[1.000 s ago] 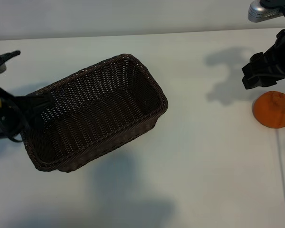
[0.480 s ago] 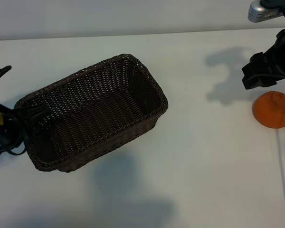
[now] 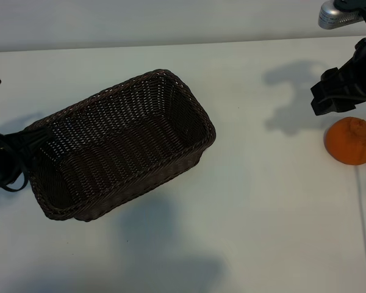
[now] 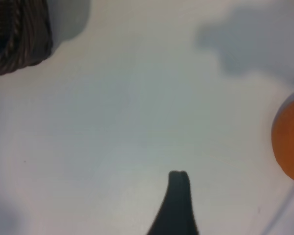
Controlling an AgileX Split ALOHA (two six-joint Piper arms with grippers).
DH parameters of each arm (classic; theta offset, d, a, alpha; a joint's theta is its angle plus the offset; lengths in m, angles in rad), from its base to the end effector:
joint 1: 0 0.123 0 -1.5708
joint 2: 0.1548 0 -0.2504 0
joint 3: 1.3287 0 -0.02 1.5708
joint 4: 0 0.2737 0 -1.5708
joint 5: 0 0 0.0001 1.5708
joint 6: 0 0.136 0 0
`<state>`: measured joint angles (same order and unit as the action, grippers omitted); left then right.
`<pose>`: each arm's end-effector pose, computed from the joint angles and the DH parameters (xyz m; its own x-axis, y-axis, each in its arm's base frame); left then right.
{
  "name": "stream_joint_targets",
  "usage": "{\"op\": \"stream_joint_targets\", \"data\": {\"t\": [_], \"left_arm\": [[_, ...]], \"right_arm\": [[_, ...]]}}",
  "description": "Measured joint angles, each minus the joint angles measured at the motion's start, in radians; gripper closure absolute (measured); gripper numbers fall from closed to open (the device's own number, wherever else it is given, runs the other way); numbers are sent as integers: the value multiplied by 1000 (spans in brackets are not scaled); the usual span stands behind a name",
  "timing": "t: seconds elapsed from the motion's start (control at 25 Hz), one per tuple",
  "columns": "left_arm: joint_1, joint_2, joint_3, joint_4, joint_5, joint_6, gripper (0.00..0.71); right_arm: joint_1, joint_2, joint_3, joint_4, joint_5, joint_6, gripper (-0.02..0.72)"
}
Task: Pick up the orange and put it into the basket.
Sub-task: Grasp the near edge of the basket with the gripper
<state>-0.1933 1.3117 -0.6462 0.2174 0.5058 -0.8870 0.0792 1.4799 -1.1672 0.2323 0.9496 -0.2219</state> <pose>0.2760 -0.0395 0.1203 -0.7532 -0.5024 -0.4246 -0.4441 0.8646 -0.2352 0.3372 0.0523 0.2086 -0.8985 -0.1550 -0.4106 -0.2291 0.9637 0.1374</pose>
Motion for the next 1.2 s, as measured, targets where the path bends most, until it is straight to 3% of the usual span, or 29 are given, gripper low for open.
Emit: {"op": "stream_joint_targets", "data": {"t": [0.44,0.72,0.84,1.04,1.2], "left_arm": [[0,185,0,-201,-90,176,145],[0,260,5,-217,-119,205,166],[0,260,5,-217,-133,205,262],[1,260,5,-217,-157,206,555],[1,260,5,-224,-174,220,556]], "right_arm": [[0,0,0,0,0,0,108],[0,0,0,0,0,0,108],[0,0,0,0,0,0,108],[0,0,0,0,0,0,108],[0,0,0,0,0,0,108]]}}
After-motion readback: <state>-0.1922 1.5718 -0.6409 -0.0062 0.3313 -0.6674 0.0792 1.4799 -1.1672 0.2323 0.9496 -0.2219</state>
